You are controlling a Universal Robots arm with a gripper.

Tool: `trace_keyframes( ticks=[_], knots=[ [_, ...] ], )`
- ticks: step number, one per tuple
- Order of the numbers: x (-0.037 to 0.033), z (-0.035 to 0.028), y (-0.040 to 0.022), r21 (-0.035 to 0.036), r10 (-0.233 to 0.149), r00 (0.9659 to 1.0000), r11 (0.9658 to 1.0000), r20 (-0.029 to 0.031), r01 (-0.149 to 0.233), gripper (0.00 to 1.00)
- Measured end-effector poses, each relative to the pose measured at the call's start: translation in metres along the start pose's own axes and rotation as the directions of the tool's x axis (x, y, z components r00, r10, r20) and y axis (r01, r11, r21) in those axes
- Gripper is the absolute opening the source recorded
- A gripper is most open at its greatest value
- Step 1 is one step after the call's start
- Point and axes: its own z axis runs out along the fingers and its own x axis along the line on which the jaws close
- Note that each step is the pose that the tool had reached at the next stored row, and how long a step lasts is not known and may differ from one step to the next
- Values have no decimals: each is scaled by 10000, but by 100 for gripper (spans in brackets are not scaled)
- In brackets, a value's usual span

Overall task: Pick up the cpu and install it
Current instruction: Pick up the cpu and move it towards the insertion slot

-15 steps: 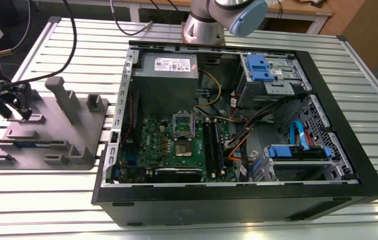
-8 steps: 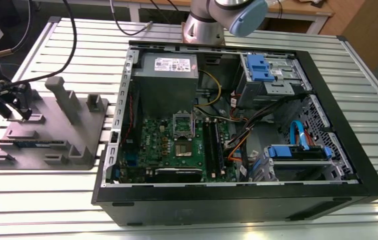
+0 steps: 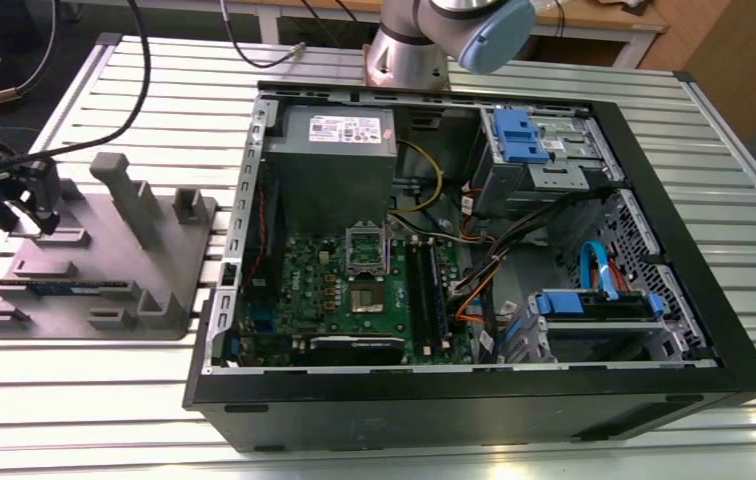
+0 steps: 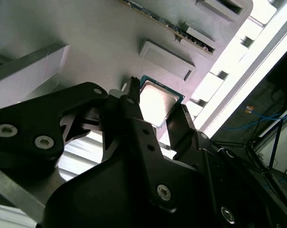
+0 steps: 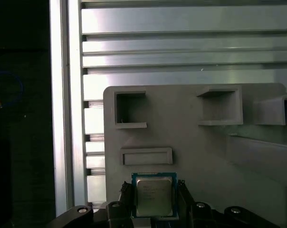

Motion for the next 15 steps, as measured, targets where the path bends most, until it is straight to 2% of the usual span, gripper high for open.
trace_keyframes(
  ticks=[10,15],
  knots=[
    [-8,-244,6,-1,0,10000,10000,1,0,47],
    [-12,-390,9,-1,0,10000,10000,1,0,47]
  ],
)
